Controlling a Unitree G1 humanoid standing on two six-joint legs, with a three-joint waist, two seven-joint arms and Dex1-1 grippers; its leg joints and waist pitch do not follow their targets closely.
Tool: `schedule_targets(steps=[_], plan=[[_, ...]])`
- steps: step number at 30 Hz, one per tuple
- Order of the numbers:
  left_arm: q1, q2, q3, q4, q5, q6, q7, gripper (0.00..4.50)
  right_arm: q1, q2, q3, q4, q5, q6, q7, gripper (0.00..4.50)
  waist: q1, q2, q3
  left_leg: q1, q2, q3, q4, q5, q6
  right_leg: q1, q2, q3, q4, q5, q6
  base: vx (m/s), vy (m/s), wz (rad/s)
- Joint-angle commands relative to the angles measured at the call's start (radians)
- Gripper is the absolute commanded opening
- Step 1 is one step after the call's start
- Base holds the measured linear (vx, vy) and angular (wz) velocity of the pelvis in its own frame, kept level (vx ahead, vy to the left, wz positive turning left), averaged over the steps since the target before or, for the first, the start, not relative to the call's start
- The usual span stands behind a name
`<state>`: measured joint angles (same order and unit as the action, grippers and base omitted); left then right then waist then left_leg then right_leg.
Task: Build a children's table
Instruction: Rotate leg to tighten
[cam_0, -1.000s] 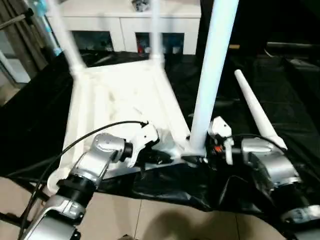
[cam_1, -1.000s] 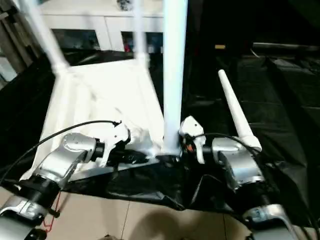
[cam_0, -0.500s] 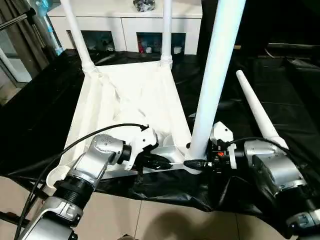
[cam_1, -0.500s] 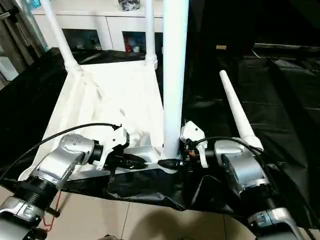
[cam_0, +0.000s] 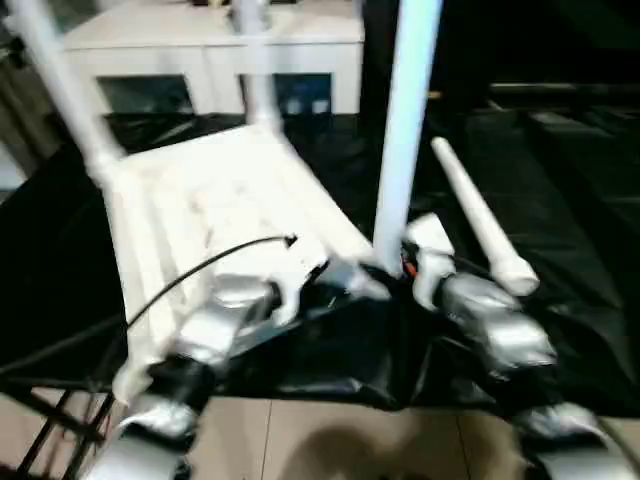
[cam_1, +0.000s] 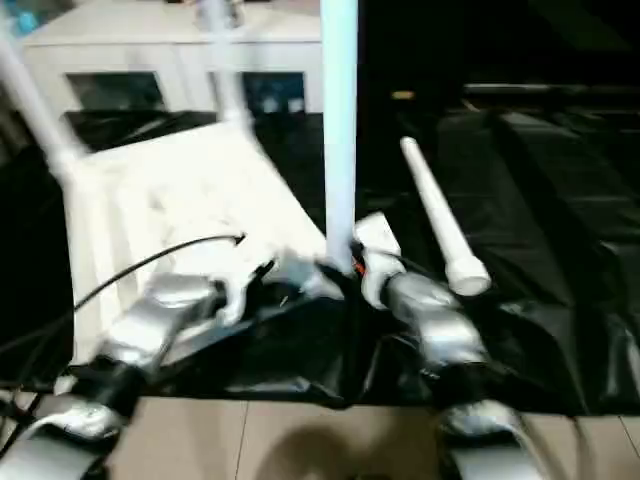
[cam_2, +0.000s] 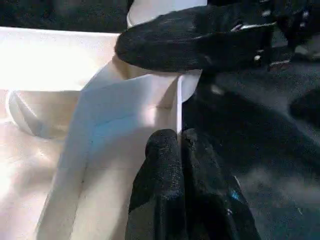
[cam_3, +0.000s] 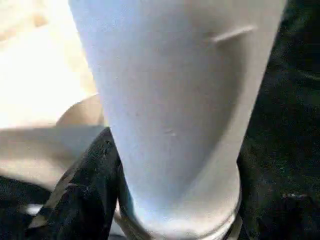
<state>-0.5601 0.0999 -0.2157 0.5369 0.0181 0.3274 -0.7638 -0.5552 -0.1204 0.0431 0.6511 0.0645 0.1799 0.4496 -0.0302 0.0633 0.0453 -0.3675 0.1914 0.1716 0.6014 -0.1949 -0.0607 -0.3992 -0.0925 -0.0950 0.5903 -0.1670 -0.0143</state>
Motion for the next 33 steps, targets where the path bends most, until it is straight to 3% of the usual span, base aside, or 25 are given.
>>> schedule_targets(steps=[1,3,8,10,12,17,22,27,33], plan=[[-0.049,-0.057,-0.018,-0.028,-0.029,-0.032,0.003,0.00,0.016,0.065,0.075,0.081,-0.036,0.015,-0.010,2.75,0.001,-0.016,-0.057,-0.002,0.020,-0.013,-0.071,-0.286,0.054,0.043,-0.052,0.032,-0.105,-0.505,-0.124,0.000,0.000,0.00],[-0.048,-0.061,-0.025,-0.027,-0.023,-0.041,-0.003,0.00,0.003,0.081,0.060,0.091,-0.020,-0.010,0.002,3.31,0.000,-0.015,-0.058,-0.003,0.021,-0.013,-0.071,-0.285,0.062,0.043,-0.051,0.033,-0.103,-0.481,-0.132,0.000,0.000,0.00],[-0.031,-0.041,-0.045,-0.053,-0.024,-0.052,-0.057,0.00,-0.007,0.067,0.049,0.064,0.004,-0.025,0.087,3.80,0.004,-0.011,-0.062,-0.008,0.025,-0.011,-0.072,-0.250,0.081,0.051,-0.050,0.037,-0.088,-0.370,-0.178,0.000,0.000,0.00],[-0.021,-0.003,-0.067,-0.073,-0.035,-0.070,-0.139,0.00,0.007,0.006,0.083,0.008,0.016,-0.055,0.217,3.80,0.007,-0.013,-0.064,-0.007,0.025,-0.011,-0.070,-0.243,0.087,0.053,-0.051,0.037,-0.086,-0.349,-0.186,0.000,0.000,0.00],[-0.015,0.019,-0.077,-0.085,-0.041,-0.071,-0.180,0.00,0.021,-0.030,0.103,-0.031,0.030,-0.061,0.301,3.80,0.017,-0.011,-0.069,-0.007,0.029,-0.007,-0.064,-0.173,0.120,0.054,-0.050,0.043,-0.071,-0.204,-0.229,0.000,0.000,0.00],[0.001,0.086,-0.094,-0.113,-0.058,-0.094,-0.304,0.00,0.056,-0.136,0.151,-0.127,0.056,-0.067,0.516,3.80,0.040,-0.004,-0.072,-0.002,0.034,-0.004,-0.061,-0.140,0.144,0.057,-0.049,0.042,-0.057,-0.118,-0.267,0.000,0.000,0.00],[0.019,0.152,-0.105,-0.135,-0.070,-0.111,-0.405,0.00,0.078,-0.217,0.175,-0.199,0.089,-0.032,0.667,3.80,0.061,-0.006,-0.069,0.002,0.037,-0.001,-0.063,-0.160,0.134,0.056,-0.048,0.043,-0.056,-0.144,-0.263,0.000,0.000,0.00],[0.026,0.221,-0.118,-0.143,-0.085,-0.110,-0.515,0.00,0.093,-0.284,0.209,-0.240,0.091,-0.003,0.793,3.80,0.069,-0.006,-0.065,0.004,0.038,-0.002,-0.068,-0.203,0.103,0.053,-0.051,0.045,-0.065,-0.227,-0.240,0.000,0.000,0.00],[0.028,0.231,-0.119,-0.152,-0.094,-0.100,-0.547,0.00,0.109,-0.291,0.231,-0.276,0.098,0.035,0.827,3.14,0.069,-0.010,-0.064,0.004,0.037,-0.002,-0.069,-0.194,0.086,0.053,-0.050,0.047,-0.067,-0.254,-0.231,0.000,0.000,0.00]])
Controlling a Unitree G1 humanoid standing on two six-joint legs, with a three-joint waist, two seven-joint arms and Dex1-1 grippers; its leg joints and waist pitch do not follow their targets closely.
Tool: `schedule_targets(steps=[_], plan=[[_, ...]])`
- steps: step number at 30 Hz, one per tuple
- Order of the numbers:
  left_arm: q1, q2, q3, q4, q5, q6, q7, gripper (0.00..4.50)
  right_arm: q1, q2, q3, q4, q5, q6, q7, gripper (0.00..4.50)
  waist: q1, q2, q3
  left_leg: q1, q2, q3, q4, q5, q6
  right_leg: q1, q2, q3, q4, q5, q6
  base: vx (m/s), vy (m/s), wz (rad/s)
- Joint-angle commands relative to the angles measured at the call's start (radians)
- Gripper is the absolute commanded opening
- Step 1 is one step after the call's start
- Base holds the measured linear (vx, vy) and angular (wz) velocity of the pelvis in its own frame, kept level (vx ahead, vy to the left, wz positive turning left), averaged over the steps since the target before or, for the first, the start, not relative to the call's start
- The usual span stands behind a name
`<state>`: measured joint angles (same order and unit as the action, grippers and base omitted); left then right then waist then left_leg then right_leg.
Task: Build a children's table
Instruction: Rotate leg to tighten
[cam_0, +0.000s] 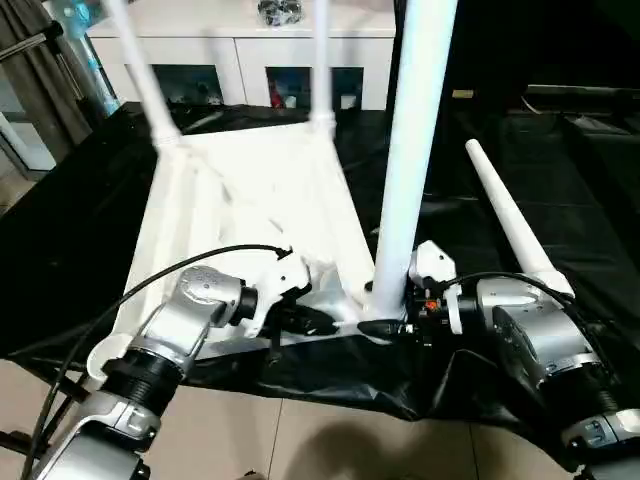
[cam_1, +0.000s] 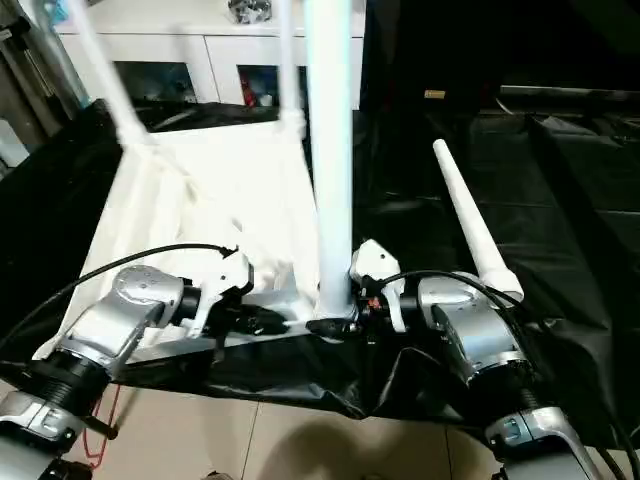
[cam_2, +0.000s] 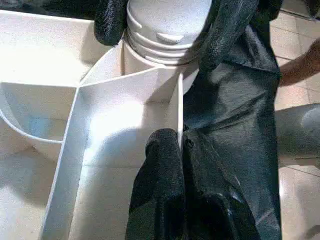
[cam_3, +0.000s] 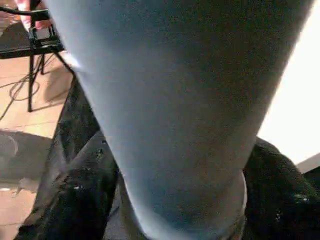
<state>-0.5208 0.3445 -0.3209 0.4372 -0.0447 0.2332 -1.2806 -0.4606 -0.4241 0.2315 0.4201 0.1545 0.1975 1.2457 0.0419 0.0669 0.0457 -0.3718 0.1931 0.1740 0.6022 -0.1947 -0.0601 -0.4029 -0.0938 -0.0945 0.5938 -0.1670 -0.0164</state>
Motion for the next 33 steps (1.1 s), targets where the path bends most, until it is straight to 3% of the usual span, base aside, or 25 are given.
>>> schedule_targets(steps=[1,7,10,11,14,16,17,18,19,20,22,25,26,31,32,33], plan=[[-0.011,-0.014,-0.014,-0.055,-0.033,-0.004,-0.032,0.00,0.019,0.014,0.045,-0.052,0.009,0.021,0.032,3.02,-0.003,-0.013,-0.065,0.007,0.035,-0.005,-0.070,-0.184,0.087,0.057,-0.049,0.047,-0.069,-0.245,-0.226,0.000,0.000,0.00],[-0.007,-0.027,-0.014,-0.055,-0.041,-0.002,-0.016,0.00,0.038,0.039,0.037,-0.052,0.013,0.027,-0.003,2.74,-0.002,-0.016,-0.066,0.005,0.034,-0.005,-0.068,-0.170,0.091,0.057,-0.050,0.046,-0.069,-0.238,-0.226,0.000,0.000,0.00],[-0.007,-0.055,-0.001,-0.048,-0.034,0.008,0.040,0.00,0.044,0.076,0.019,-0.022,-0.003,0.019,-0.086,2.72,-0.005,-0.015,-0.063,0.005,0.035,-0.005,-0.070,-0.180,0.083,0.055,-0.050,0.047,-0.071,-0.261,-0.220,0.000,0.000,0.00],[-0.011,-0.086,0.012,-0.034,-0.022,0.009,0.103,0.00,0.039,0.115,0.001,0.018,-0.031,0.013,-0.194,2.71,-0.008,-0.017,-0.063,0.005,0.033,-0.006,-0.071,-0.193,0.071,0.055,-0.051,0.046,-0.073,-0.288,-0.211,0.000,0.000,0.00],[-0.031,-0.158,0.039,0.005,0.005,0.027,0.250,0.00,0.014,0.204,-0.043,0.119,-0.078,0.020,-0.437,2.70,-0.026,-0.021,-0.055,0.005,0.025,-0.011,-0.076,-0.249,0.038,0.056,-0.051,0.040,-0.090,-0.437,-0.159,0.000,0.000,0.00],[-0.042,-0.186,0.048,0.020,0.015,0.038,0.305,0.00,0.003,0.238,-0.065,0.156,-0.080,0.033,-0.515,2.70,-0.034,-0.019,-0.052,0.011,0.024,-0.011,-0.077,-0.275,0.033,0.048,-0.051,0.038,-0.099,-0.488,-0.141,0.000,0.000,0.00],[-0.051,-0.211,0.057,0.032,0.021,0.048,0.352,0.00,-0.007,0.265,-0.085,0.187,-0.080,0.042,-0.582,2.70,-0.049,-0.021,-0.052,0.010,0.020,-0.013,-0.074,-0.301,0.026,0.046,-0.051,0.035,-0.105,-0.539,-0.122,0.000,0.000,0.00],[-0.056,-0.221,0.061,0.038,0.022,0.053,0.371,0.00,-0.013,0.277,-0.094,0.201,-0.080,0.043,-0.615,2.70,-0.052,-0.019,-0.052,0.012,0.020,-0.014,-0.074,-0.308,0.027,0.045,-0.051,0.034,-0.108,-0.549,-0.117,0.000,0.000,0.00],[-0.069,-0.248,0.071,0.051,0.026,0.066,0.422,0.00,-0.027,0.305,-0.116,0.235,-0.079,0.044,-0.688,2.70,-0.057,-0.024,-0.053,0.010,0.018,-0.014,-0.073,-0.307,0.033,0.043,-0.051,0.034,-0.110,-0.553,-0.110,0.000,0.000,0.00],[-0.084,-0.279,0.082,0.067,0.029,0.083,0.480,0.00,-0.043,0.335,-0.141,0.270,-0.080,0.038,-0.766,2.70,-0.066,-0.020,-0.052,0.010,0.018,-0.015,-0.072,-0.311,0.029,0.039,-0.050,0.032,-0.111,-0.557,-0.111,0.000,0.000,0.00],[-0.101,-0.308,0.092,0.081,0.031,0.094,0.533,0.00,-0.060,0.363,-0.166,0.299,-0.080,0.034,-0.834,2.70,-0.069,-0.021,-0.055,0.012,0.018,-0.016,-0.072,-0.310,0.029,0.040,-0.050,0.031,-0.112,-0.546,-0.113,0.000,0.000,0.00],[-0.107,-0.336,0.095,0.086,0.036,0.087,0.543,0.00,-0.073,0.386,-0.171,0.312,-0.093,-0.012,-0.856,2.70,-0.066,-0.023,-0.059,0.000,0.020,-0.015,-0.074,-0.283,0.056,0.046,-0.050,0.033,-0.107,-0.476,-0.124,0.000,0.000,0.00],[-0.106,-0.340,0.093,0.086,0.037,0.084,0.541,0.00,-0.075,0.391,-0.176,0.313,-0.087,-0.020,-0.848,3.26,-0.066,-0.024,-0.060,0.000,0.020,-0.015,-0.074,-0.278,0.059,0.047,-0.050,0.034,-0.105,-0.465,-0.128,0.000,0.000,0.00],[-0.096,-0.335,0.071,0.086,0.045,0.052,0.525,0.00,-0.083,0.391,-0.192,0.309,-0.081,-0.037,-0.854,3.68,-0.060,-0.022,-0.062,-0.003,0.024,-0.012,-0.074,-0.235,0.082,0.053,-0.050,0.038,-0.092,-0.359,-0.176,0.000,0.000,0.00],[-0.096,-0.334,0.069,0.090,0.047,0.044,0.526,0.00,-0.085,0.388,-0.190,0.309,-0.093,-0.054,-0.864,3.76,-0.058,-0.010,-0.063,0.000,0.023,-0.012,-0.073,-0.236,0.080,0.052,-0.051,0.038,-0.091,-0.352,-0.180,0.000,0.000,0.00],[-0.096,-0.333,0.065,0.099,0.052,0.022,0.530,0.00,-0.084,0.378,-0.195,0.296,-0.096,-0.075,-0.878,3.76,-0.060,-0.015,-0.063,-0.001,0.024,-0.011,-0.073,-0.238,0.079,0.052,-0.051,0.039,-0.092,-0.335,-0.187,0.000,0.000,0.00]])
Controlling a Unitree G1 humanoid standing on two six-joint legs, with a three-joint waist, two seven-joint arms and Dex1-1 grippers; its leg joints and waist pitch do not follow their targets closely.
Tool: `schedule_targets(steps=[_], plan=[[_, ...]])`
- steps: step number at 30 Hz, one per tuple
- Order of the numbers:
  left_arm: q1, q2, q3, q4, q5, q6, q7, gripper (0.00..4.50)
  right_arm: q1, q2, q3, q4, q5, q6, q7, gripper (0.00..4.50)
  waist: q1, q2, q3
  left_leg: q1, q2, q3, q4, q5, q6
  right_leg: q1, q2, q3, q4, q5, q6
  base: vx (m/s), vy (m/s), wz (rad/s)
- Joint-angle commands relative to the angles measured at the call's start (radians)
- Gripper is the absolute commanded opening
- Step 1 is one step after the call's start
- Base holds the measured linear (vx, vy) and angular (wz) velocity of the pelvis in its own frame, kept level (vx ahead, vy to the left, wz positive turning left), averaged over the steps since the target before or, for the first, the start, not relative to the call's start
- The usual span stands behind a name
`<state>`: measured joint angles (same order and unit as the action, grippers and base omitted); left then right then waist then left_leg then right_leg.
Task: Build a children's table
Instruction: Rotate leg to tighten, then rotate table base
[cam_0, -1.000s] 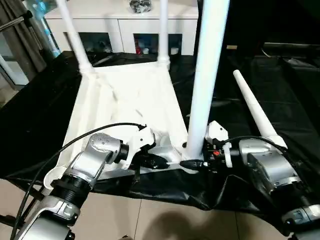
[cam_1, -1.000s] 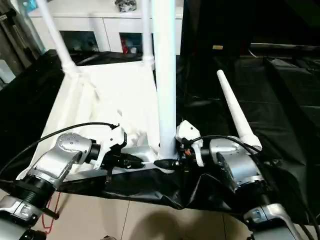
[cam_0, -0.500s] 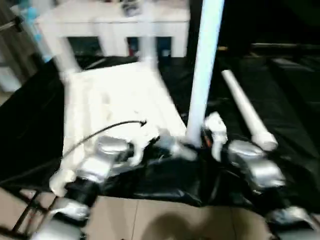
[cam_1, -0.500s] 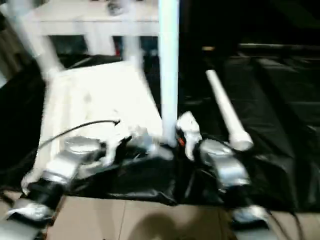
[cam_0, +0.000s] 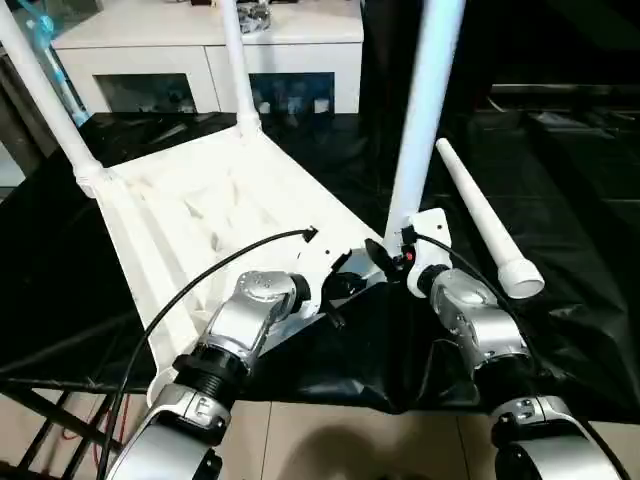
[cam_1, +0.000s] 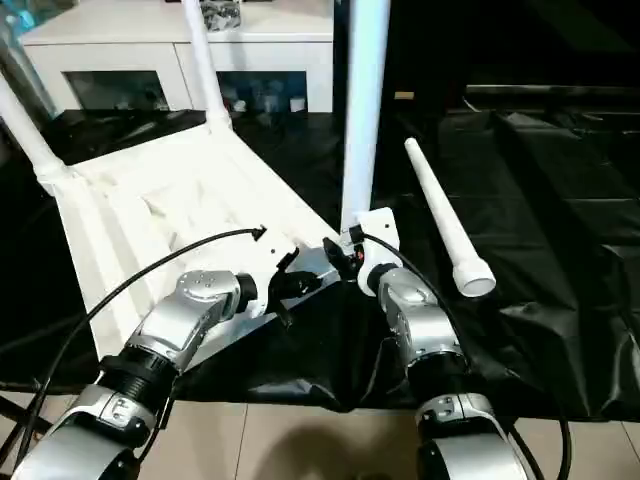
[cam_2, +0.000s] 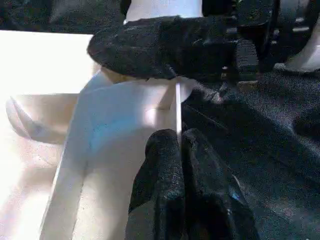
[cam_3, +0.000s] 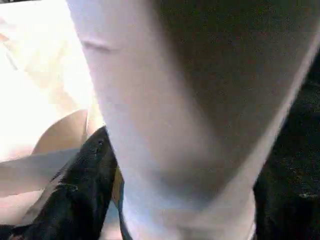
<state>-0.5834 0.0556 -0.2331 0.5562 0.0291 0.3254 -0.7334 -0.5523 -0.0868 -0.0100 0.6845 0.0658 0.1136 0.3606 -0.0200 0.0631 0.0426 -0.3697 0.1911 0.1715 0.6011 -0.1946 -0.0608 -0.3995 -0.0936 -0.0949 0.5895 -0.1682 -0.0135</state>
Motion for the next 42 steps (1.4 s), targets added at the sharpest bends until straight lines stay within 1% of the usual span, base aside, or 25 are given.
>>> schedule_targets(steps=[1,5,6,10,13,14,16,17,19,20,21,22,23,24,25,26,27,28,29,32,34,36,39,40,42], plan=[[-0.033,-0.043,-0.026,-0.015,-0.017,-0.088,-0.017,0.00,0.012,0.031,0.034,0.011,-0.002,0.002,0.001,3.76,0.002,-0.011,-0.061,-0.002,0.027,-0.009,-0.072,-0.240,0.078,0.050,-0.051,0.039,-0.086,-0.325,-0.193,0.000,0.000,0.00],[-0.039,-0.045,-0.022,0.005,0.007,-0.135,0.034,0.00,0.060,-0.015,-0.019,-0.136,0.037,0.028,0.004,3.76,0.012,-0.011,-0.059,0.003,0.028,-0.006,-0.072,-0.236,0.088,0.050,-0.047,0.042,-0.088,-0.311,-0.189,0.000,0.000,0.00],[-0.041,-0.049,-0.010,0.009,0.003,-0.133,0.049,0.28,0.083,-0.027,-0.029,-0.191,0.049,0.042,0.014,3.79,0.017,-0.008,-0.059,0.007,0.028,-0.004,-0.070,-0.230,0.090,0.049,-0.046,0.043,-0.088,-0.302,-0.187,0.000,0.000,0.00],[-0.049,-0.056,0.045,0.011,-0.035,-0.136,0.072,0.65,0.192,-0.091,-0.041,-0.427,0.095,0.103,0.084,3.80,0.032,-0.007,-0.066,-0.009,0.030,-0.007,-0.066,-0.129,0.125,0.060,-0.047,0.043,-0.071,-0.169,-0.202,0.000,0.000,0.00],[-0.048,-0.050,0.061,0.003,-0.036,-0.160,0.095,0.97,0.263,-0.139,-0.042,-0.552,0.121,0.135,0.129,3.80,0.033,-0.010,-0.069,-0.010,0.032,-0.007,-0.062,-0.105,0.150,0.061,-0.048,0.044,-0.066,-0.115,-0.212,0.000,0.000,0.00],[-0.046,-0.029,0.089,-0.005,-0.021,-0.206,0.162,1.02,0.335,-0.198,-0.037,-0.666,0.146,0.160,0.188,3.80,0.034,-0.001,-0.068,-0.013,0.029,-0.009,-0.061,-0.106,0.159,0.066,-0.046,0.042,-0.066,-0.110,-0.208,0.000,0.000,0.00],[-0.033,-0.002,0.126,-0.059,-0.030,-0.189,0.189,1.10,0.390,-0.250,-0.034,-0.752,0.183,0.187,0.251,3.80,0.036,-0.008,-0.069,-0.012,0.032,-0.009,-0.060,-0.117,0.169,0.069,-0.048,0.042,-0.065,-0.107,-0.202,0.000,0.000,0.00],[-0.017,0.021,0.153,-0.114,-0.037,-0.174,0.202,1.10,0.424,-0.276,-0.036,-0.811,0.216,0.225,0.287,3.80,0.029,-0.013,-0.064,-0.020,0.027,-0.008,-0.063,-0.127,0.169,0.069,-0.047,0.037,-0.069,-0.151,-0.195,0.000,0.000,0.00],[-0.004,0.043,0.171,-0.157,-0.028,-0.154,0.220,1.10,0.439,-0.291,-0.034,-0.830,0.234,0.245,0.311,3.80,0.025,-0.009,-0.061,-0.014,0.029,-0.007,-0.064,-0.162,0.156,0.063,-0.047,0.037,-0.079,-0.237,-0.182,0.000,0.000,0.00],[0.033,0.101,0.202,-0.257,-0.004,-0.094,0.238,1.10,0.469,-0.318,-0.019,-0.864,0.270,0.297,0.362,3.80,0.023,0.000,-0.063,-0.008,0.031,-0.008,-0.065,-0.177,0.140,0.058,-0.043,0.036,-0.081,-0.272,-0.177,0.000,0.000,0.00],[0.055,0.137,0.225,-0.313,0.015,-0.049,0.249,1.10,0.485,-0.334,0.005,-0.877,0.267,0.304,0.386,3.80,0.023,-0.008,-0.060,-0.011,0.034,-0.010,-0.068,-0.179,0.140,0.059,-0.044,0.037,-0.083,-0.279,-0.173,0.000,0.000,0.00],[0.069,0.159,0.240,-0.347,0.025,-0.018,0.254,1.10,0.493,-0.344,0.021,-0.886,0.264,0.312,0.398,3.80,0.022,-0.002,-0.056,-0.012,0.034,-0.010,-0.070,-0.188,0.131,0.055,-0.043,0.038,-0.082,-0.297,-0.168,0.000,0.000,0.00],[0.094,0.197,0.269,-0.403,0.037,0.042,0.251,1.10,0.501,-0.355,0.050,-0.893,0.260,0.332,0.412,3.80,0.021,-0.007,-0.058,-0.009,0.036,-0.010,-0.070,-0.195,0.122,0.053,-0.042,0.038,-0.081,-0.304,-0.164,0.000,0.000,0.00],[0.108,0.217,0.284,-0.432,0.040,0.075,0.246,1.10,0.504,-0.359,0.065,-0.897,0.259,0.345,0.417,3.80,0.018,0.002,-0.057,-0.006,0.033,-0.011,-0.071,-0.195,0.106,0.049,-0.041,0.038,-0.081,-0.322,-0.156,0.000,0.000,0.00],[0.129,0.256,0.296,-0.463,0.056,0.114,0.237,1.10,0.495,-0.354,0.087,-0.880,0.237,0.356,0.403,3.80,0.018,-0.007,-0.055,-0.007,0.032,-0.011,-0.071,-0.202,0.105,0.046,-0.040,0.037,-0.086,-0.336,-0.153,0.000,0.000,0.00],[0.140,0.274,0.299,-0.476,0.067,0.129,0.232,1.10,0.488,-0.349,0.096,-0.867,0.222,0.356,0.392,3.80,0.019,0.001,-0.054,-0.005,0.031,-0.012,-0.073,-0.203,0.095,0.045,-0.040,0.038,-0.085,-0.346,-0.153,0.000,0.000,0.00],[0.177,0.334,0.307,-0.515,0.109,0.180,0.216,1.10,0.464,-0.329,0.124,-0.817,0.173,0.356,0.356,3.80,0.020,-0.010,-0.057,-0.003,0.036,-0.014,-0.073,-0.197,0.085,0.043,-0.042,0.038,-0.078,-0.334,-0.158,0.000,0.000,0.00],[0.209,0.382,0.308,-0.546,0.136,0.223,0.207,1.10,0.441,-0.311,0.142,-0.775,0.142,0.371,0.325,3.80,0.016,-0.016,-0.052,-0.014,0.033,-0.018,-0.079,-0.192,0.079,0.046,-0.045,0.039,-0.071,-0.350,-0.160,0.000,0.000,0.00],[0.252,0.436,0.309,-0.587,0.158,0.285,0.197,1.10,0.410,-0.287,0.161,-0.723,0.112,0.388,0.289,3.80,0.017,-0.028,-0.052,-0.004,0.033,-0.013,-0.077,-0.209,0.068,0.037,-0.043,0.041,-0.079,-0.378,-0.153,0.000,0.000,0.00],[0.281,0.465,0.309,-0.614,0.161,0.330,0.193,1.15,0.392,-0.271,0.173,-0.694,0.100,0.397,0.269,3.62,0.031,-0.009,-0.054,0.012,0.038,-0.012,-0.078,-0.210,0.044,0.029,-0.040,0.048,-0.074,-0.295,-0.175,0.000,0.000,0.00],[0.328,0.505,0.298,-0.638,0.160,0.375,0.181,0.76,0.353,-0.249,0.200,-0.654,0.093,0.422,0.254,3.40,0.038,-0.023,-0.055,0.015,0.040,-0.008,-0.078,-0.203,0.043,0.027,-0.038,0.050,-0.067,-0.242,-0.191,0.000,0.000,0.00],[0.366,0.532,0.259,-0.647,0.134,0.411,0.127,0.75,0.296,-0.223,0.226,-0.601,0.079,0.450,0.234,3.25,0.047,-0.011,-0.054,0.009,0.037,-0.010,-0.083,-0.200,0.029,0.033,-0.039,0.050,-0.058,-0.205,-0.201,0.000,0.000,0.00],[0.391,0.542,0.197,-0.669,0.105,0.423,0.052,0.34,0.245,-0.196,0.232,-0.525,0.051,0.430,0.210,2.95,0.056,-0.014,-0.054,0.012,0.035,-0.008,-0.083,-0.213,0.016,0.032,-0.044,0.054,-0.060,-0.203,-0.206,0.000,0.000,0.00],[0.396,0.541,0.163,-0.673,0.085,0.398,0.008,0.34,0.215,-0.180,0.225,-0.474,0.034,0.413,0.186,2.95,0.058,-0.007,-0.053,0.013,0.034,-0.009,-0.084,-0.228,0.004,0.031,-0.044,0.054,-0.061,-0.204,-0.209,0.000,0.000,0.00],[0.396,0.539,0.152,-0.676,0.069,0.401,-0.014,0.11,0.200,-0.172,0.219,-0.448,0.028,0.405,0.173,2.68,0.059,-0.014,-0.053,0.009,0.031,-0.008,-0.083,-0.245,-0.003,0.036,-0.048,0.056,-0.060,-0.224,-0.208,0.000,0.000,0.00]])
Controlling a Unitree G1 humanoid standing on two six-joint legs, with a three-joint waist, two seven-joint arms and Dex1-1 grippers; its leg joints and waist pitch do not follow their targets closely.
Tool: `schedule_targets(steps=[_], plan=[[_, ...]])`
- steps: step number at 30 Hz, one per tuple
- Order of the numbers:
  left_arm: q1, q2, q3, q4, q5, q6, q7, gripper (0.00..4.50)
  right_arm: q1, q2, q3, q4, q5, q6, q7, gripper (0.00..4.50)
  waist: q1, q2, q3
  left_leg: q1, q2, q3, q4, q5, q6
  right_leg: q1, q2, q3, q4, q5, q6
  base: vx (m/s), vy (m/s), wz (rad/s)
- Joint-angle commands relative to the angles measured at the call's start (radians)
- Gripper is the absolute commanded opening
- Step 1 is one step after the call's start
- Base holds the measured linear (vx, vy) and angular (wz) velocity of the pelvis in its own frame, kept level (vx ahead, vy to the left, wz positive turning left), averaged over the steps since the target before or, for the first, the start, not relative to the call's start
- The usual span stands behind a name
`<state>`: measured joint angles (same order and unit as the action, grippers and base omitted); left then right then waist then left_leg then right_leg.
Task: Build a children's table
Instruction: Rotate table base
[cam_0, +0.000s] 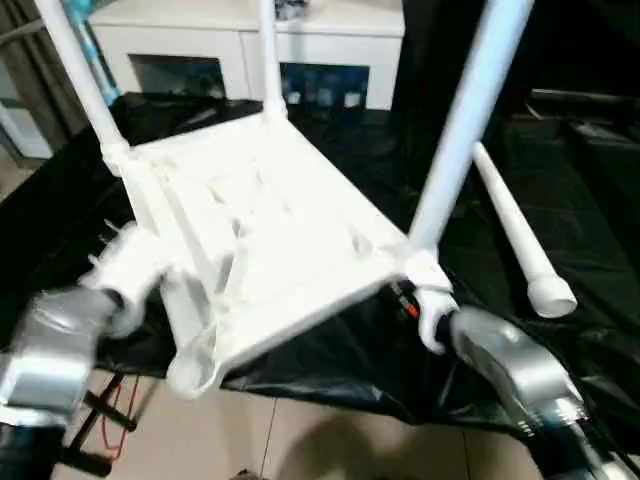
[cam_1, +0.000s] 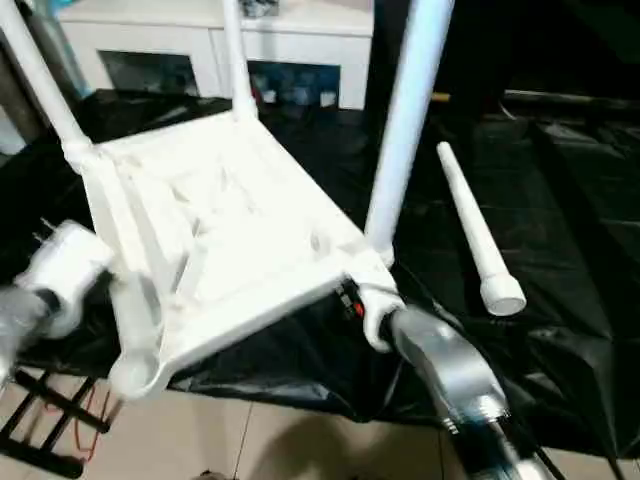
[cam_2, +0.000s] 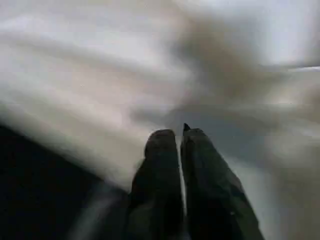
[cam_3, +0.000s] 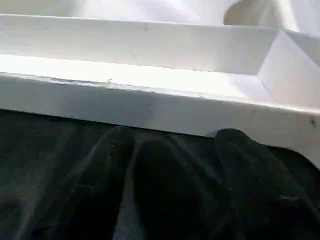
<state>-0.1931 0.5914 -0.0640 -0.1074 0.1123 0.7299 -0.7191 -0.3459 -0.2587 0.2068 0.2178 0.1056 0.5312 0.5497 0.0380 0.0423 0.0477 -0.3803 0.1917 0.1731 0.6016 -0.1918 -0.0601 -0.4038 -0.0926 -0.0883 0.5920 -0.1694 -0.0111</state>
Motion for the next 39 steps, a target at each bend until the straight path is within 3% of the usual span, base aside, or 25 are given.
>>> schedule_targets(steps=[1,4,5,7,10,15,16,18,19,21,22,23,24,25,27,28,29,30,31,32,33,34,37,38,39], plan=[[0.007,0.002,-0.024,-0.020,-0.025,0.006,-0.042,0.11,-0.017,0.006,0.000,0.037,-0.016,-0.017,-0.024,2.68,-0.001,0.006,-0.056,0.017,0.030,-0.010,-0.084,-0.255,-0.004,0.043,-0.049,0.050,-0.065,-0.243,-0.201,0.000,0.000,0.00],[0.005,0.015,-0.080,-0.058,-0.075,0.020,-0.128,0.00,-0.061,0.020,-0.016,0.104,-0.021,-0.035,-0.064,2.34,-0.004,0.019,-0.057,0.020,0.028,-0.012,-0.083,-0.271,-0.015,0.042,-0.049,0.048,-0.065,-0.269,-0.194,0.000,0.000,0.00],[0.002,0.020,-0.097,-0.066,-0.087,0.029,-0.153,0.00,-0.074,0.023,-0.021,0.123,-0.022,-0.041,-0.071,2.25,-0.005,0.014,-0.056,0.022,0.028,-0.011,-0.083,-0.282,-0.014,0.041,-0.048,0.049,-0.067,-0.285,-0.195,0.000,0.000,0.00],[-0.009,0.030,-0.141,-0.068,-0.096,0.038,-0.201,0.00,-0.097,0.027,-0.027,0.161,-0.030,-0.059,-0.077,2.19,-0.008,0.023,-0.054,0.021,0.026,-0.011,-0.083,-0.293,-0.016,0.041,-0.046,0.047,-0.070,-0.299,-0.192,0.000,0.000,0.00],[-0.033,0.030,-0.196,-0.063,-0.108,0.041,-0.248,0.00,-0.122,0.033,-0.040,0.202,-0.037,-0.081,-0.080,1.95,-0.010,0.021,-0.056,0.020,0.026,-0.014,-0.083,-0.287,-0.018,0.046,-0.046,0.048,-0.066,-0.283,-0.191,0.000,0.000,0.00],[-0.104,-0.076,-0.229,-0.021,-0.137,0.018,-0.238,0.00,-0.148,0.038,-0.043,0.233,-0.035,-0.097,-0.090,1.42,-0.012,0.020,-0.061,0.018,0.024,-0.009,-0.077,-0.230,-0.007,0.052,-0.044,0.047,-0.060,-0.211,-0.215,0.000,0.000,0.00],[-0.119,-0.096,-0.230,-0.008,-0.140,0.011,-0.228,0.00,-0.152,0.038,-0.043,0.238,-0.035,-0.099,-0.091,1.35,-0.013,0.026,-0.063,0.018,0.024,-0.009,-0.075,-0.216,-0.005,0.054,-0.043,0.047,-0.058,-0.191,-0.219,0.000,0.000,0.00],[-0.166,-0.159,-0.234,0.051,-0.136,-0.022,-0.189,0.00,-0.160,0.040,-0.046,0.252,-0.040,-0.108,-0.092,1.17,-0.014,0.021,-0.064,0.017,0.023,-0.008,-0.073,-0.213,0.001,0.056,-0.042,0.046,-0.059,-0.183,-0.224,0.000,0.000,0.00],[-0.194,-0.194,-0.236,0.095,-0.122,-0.048,-0.156,0.00,-0.163,0.039,-0.048,0.257,-0.044,-0.112,-0.095,1.17,-0.013,0.032,-0.065,0.016,0.021,-0.009,-0.071,-0.207,0.003,0.057,-0.044,0.045,-0.058,-0.177,-0.228,0.000,0.000,0.00],[-0.221,-0.222,-0.237,0.142,-0.107,-0.077,-0.121,0.00,-0.164,0.040,-0.053,0.264,-0.047,-0.118,-0.096,0.90,-0.014,0.022,-0.065,0.017,0.020,-0.008,-0.069,-0.219,0.010,0.059,-0.042,0.044,-0.064,-0.192,-0.223,0.000,0.000,0.00],[-0.246,-0.247,-0.235,0.188,-0.095,-0.105,-0.085,0.00,-0.165,0.041,-0.057,0.269,-0.048,-0.123,-0.100,0.82,-0.015,0.020,-0.065,0.008,0.018,-0.009,-0.069,-0.200,0.017,0.064,-0.044,0.044,-0.063,-0.195,-0.217,0.000,0.000,0.00],[-0.246,-0.247,-0.235,0.188,-0.095,-0.105,-0.085,0.00,-0.165,0.041,-0.057,0.269,-0.048,-0.123,-0.100,0.72,-0.015,0.020,-0.066,0.011,0.021,-0.011,-0.069,-0.204,0.017,0.064,-0.047,0.043,-0.064,-0.211,-0.211,0.000,0.000,0.00],[-0.299,-0.302,-0.217,0.294,-0.070,-0.171,0.009,0.00,-0.159,0.039,-0.069,0.259,-0.053,-0.115,-0.124,0.62,-0.018,0.021,-0.067,0.010,0.021,-0.010,-0.068,-0.198,0.019,0.064,-0.046,0.043,-0.063,-0.207,-0.212,0.000,0.000,0.00],[-0.319,-0.324,-0.208,0.337,-0.059,-0.202,0.052,0.00,-0.153,0.036,-0.078,0.246,-0.056,-0.106,-0.144,0.62,-0.022,0.030,-0.064,0.016,0.014,-0.006,-0.064,-0.207,0.022,0.057,-0.039,0.041,-0.073,-0.222,-0.202,0.000,0.000,0.00],[-0.340,-0.349,-0.197,0.385,-0.048,-0.238,0.106,0.00,-0.145,0.030,-0.094,0.221,-0.061,-0.090,-0.176,0.62,-0.021,0.026,-0.068,0.014,0.017,-0.009,-0.063,-0.197,0.028,0.062,-0.040,0.040,-0.072,-0.212,-0.197,0.000,0.000,0.00],[-0.340,-0.350,-0.197,0.385,-0.048,-0.240,0.106,0.00,-0.144,0.026,-0.101,0.208,-0.068,-0.087,-0.193,0.62,-0.019,0.041,-0.071,0.010,0.019,-0.013,-0.064,-0.178,0.029,0.065,-0.043,0.039,-0.064,-0.192,-0.202,0.000,0.000,0.00],[-0.331,-0.345,-0.197,0.364,-0.050,-0.235,0.097,0.00,-0.145,0.011,-0.125,0.161,-0.087,-0.057,-0.247,0.62,-0.024,0.030,-0.071,0.006,0.020,-0.012,-0.064,-0.159,0.033,0.068,-0.041,0.039,-0.064,-0.171,-0.200,0.000,0.000,0.00],[-0.328,-0.342,-0.198,0.358,-0.051,-0.237,0.092,0.00,-0.147,0.004,-0.138,0.139,-0.098,-0.040,-0.271,0.62,-0.022,0.053,-0.072,0.010,0.019,-0.015,-0.063,-0.154,0.030,0.068,-0.041,0.037,-0.059,-0.163,-0.204,0.000,0.000,0.00],[-0.319,-0.334,-0.200,0.336,-0.053,-0.238,0.084,0.00,-0.152,-0.007,-0.159,0.111,-0.092,-0.014,-0.276,0.62,-0.028,0.041,-0.073,0.010,0.018,-0.011,-0.060,-0.145,0.041,0.068,-0.038,0.038,-0.062,-0.140,-0.206,0.000,0.000,0.00],[-0.302,-0.323,-0.187,0.283,-0.070,-0.227,0.068,0.00,-0.162,-0.015,-0.225,0.069,-0.020,0.038,-0.241,0.62,-0.027,0.043,-0.076,0.006,0.014,-0.011,-0.057,-0.123,0.062,0.072,-0.039,0.038,-0.056,-0.116,-0.217,0.000,0.000,0.00],[-0.298,-0.322,-0.182,0.270,-0.075,-0.221,0.066,0.00,-0.165,-0.017,-0.240,0.060,-0.009,0.047,-0.241,0.62,-0.027,0.043,-0.076,0.006,0.014,-0.011,-0.057,-0.123,0.062,0.072,-0.039,0.038,-0.056,-0.116,-0.217,0.000,0.000,0.00],[-0.289,-0.321,-0.165,0.239,-0.095,-0.203,0.058,0.00,-0.175,-0.024,-0.270,0.045,0.012,0.070,-0.244,0.86,-0.027,0.049,-0.077,0.003,0.017,-0.010,-0.053,-0.099,0.089,0.070,-0.042,0.037,-0.055,-0.114,-0.227,0.000,0.000,0.00],[-0.255,-0.301,-0.135,0.155,-0.138,-0.183,0.029,0.41,-0.227,-0.069,-0.329,0.065,0.010,0.132,-0.301,1.00,-0.033,0.054,-0.077,0.007,0.018,-0.010,-0.052,-0.094,0.089,0.065,-0.038,0.033,-0.055,-0.132,-0.239,0.000,0.000,0.00],[-0.238,-0.291,-0.132,0.120,-0.158,-0.182,0.013,0.44,-0.256,-0.095,-0.344,0.097,-0.001,0.152,-0.321,1.13,-0.034,0.045,-0.075,0.006,0.018,-0.007,-0.052,-0.098,0.090,0.064,-0.037,0.033,-0.058,-0.141,-0.238,0.000,0.000,0.00],[-0.230,-0.288,-0.131,0.101,-0.171,-0.177,0.004,0.54,-0.272,-0.109,-0.349,0.116,-0.005,0.159,-0.327,1.28,-0.034,0.046,-0.073,0.005,0.017,-0.007,-0.053,-0.110,0.088,0.064,-0.037,0.033,-0.059,-0.173,-0.233,0.000,0.000,0.00]])
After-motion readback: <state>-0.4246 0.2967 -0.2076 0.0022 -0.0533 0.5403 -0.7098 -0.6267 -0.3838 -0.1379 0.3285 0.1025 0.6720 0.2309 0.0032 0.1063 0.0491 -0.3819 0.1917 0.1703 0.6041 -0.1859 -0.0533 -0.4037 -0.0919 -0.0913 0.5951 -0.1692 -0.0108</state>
